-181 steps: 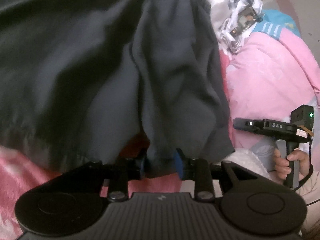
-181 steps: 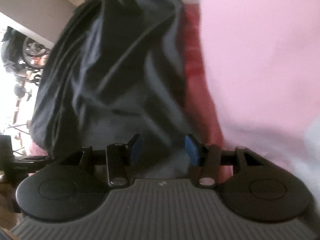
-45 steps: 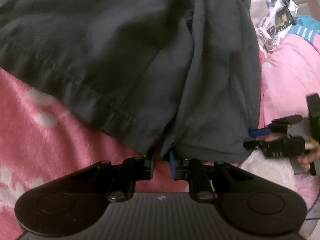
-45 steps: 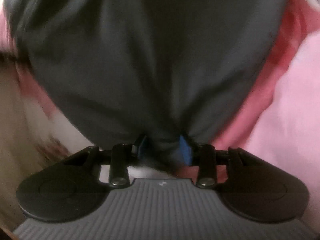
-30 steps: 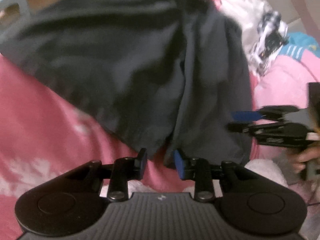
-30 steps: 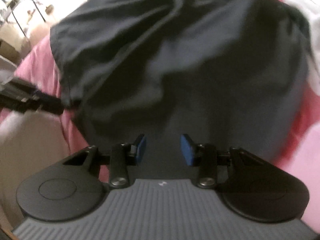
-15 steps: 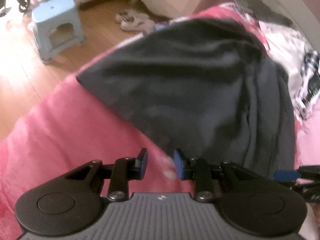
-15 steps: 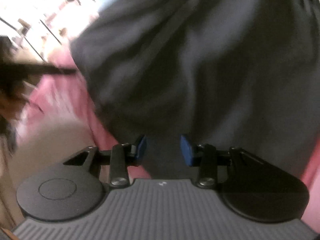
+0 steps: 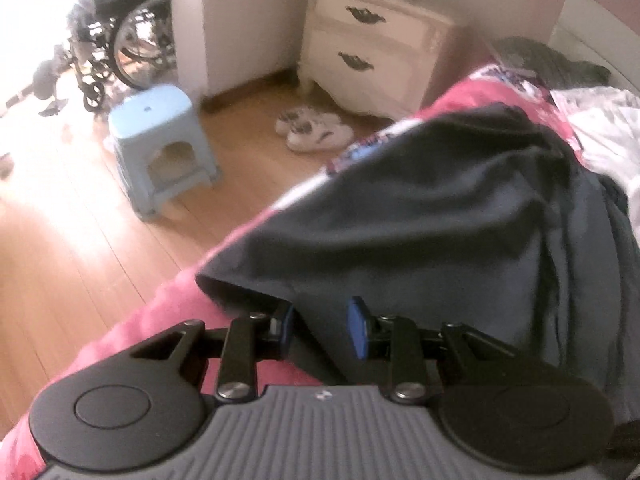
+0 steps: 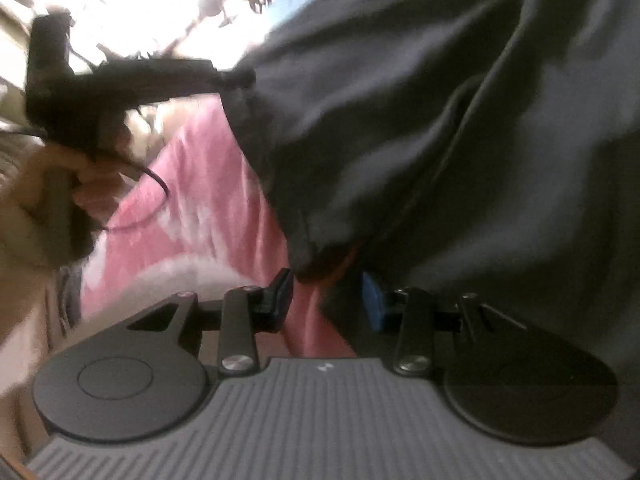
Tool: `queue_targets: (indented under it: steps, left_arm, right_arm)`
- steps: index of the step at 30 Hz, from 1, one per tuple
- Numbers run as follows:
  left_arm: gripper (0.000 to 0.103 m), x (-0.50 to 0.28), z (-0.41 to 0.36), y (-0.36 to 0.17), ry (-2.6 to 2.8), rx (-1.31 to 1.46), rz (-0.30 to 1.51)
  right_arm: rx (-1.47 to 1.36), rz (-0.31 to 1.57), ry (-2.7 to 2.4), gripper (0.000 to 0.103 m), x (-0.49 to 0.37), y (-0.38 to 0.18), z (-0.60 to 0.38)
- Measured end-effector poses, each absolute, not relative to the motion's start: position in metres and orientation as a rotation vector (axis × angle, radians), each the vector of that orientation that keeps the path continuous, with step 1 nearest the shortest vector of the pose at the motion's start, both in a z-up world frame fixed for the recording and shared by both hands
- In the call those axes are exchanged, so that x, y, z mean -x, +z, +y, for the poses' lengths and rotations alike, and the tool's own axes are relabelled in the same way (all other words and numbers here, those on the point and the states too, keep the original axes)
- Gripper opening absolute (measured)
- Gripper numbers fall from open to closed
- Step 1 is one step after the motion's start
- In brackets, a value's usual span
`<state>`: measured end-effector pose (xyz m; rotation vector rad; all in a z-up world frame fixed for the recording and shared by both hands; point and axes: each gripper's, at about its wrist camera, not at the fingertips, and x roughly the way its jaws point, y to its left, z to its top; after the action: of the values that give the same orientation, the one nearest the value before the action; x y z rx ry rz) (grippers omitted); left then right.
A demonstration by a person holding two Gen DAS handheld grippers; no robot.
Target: Fold clothes
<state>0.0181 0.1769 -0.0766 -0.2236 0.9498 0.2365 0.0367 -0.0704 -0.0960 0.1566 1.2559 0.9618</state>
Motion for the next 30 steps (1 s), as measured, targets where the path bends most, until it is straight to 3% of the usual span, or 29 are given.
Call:
queue_targets:
  steps: [7,11,16,23,30]
  left_arm:
    - [0.031,-0.021,0.166,-0.080,0.234,0.181,0.961]
    - [0.032,-0.017,0.164,-0.082,0.233,0.166,0.968]
    - [0.032,-0.013,0.168,-0.086,0.261,0.171,0.983]
    - [0.034,-0.010,0.166,-0.081,0.281,0.140,0.977]
    - [0.035,-0.029,0.169,-0.072,0.326,0.101,0.955]
  right_arm:
    - [-0.275,1.086,0.829,0.036,-0.082,-0.090,-0.061]
    - [-0.163,1.237,0.844,0.035,-0.065,-0.125,-0.048]
    - [-0.153,1.276,0.896,0.036,-0.042,-0.118,-0.055]
    - [-0.201,1.111,0.863,0.036,-0.067,-0.098,-0.049]
    - [-0.226,1.243,0.998,0.039,-0.049,-0.144,-0.030]
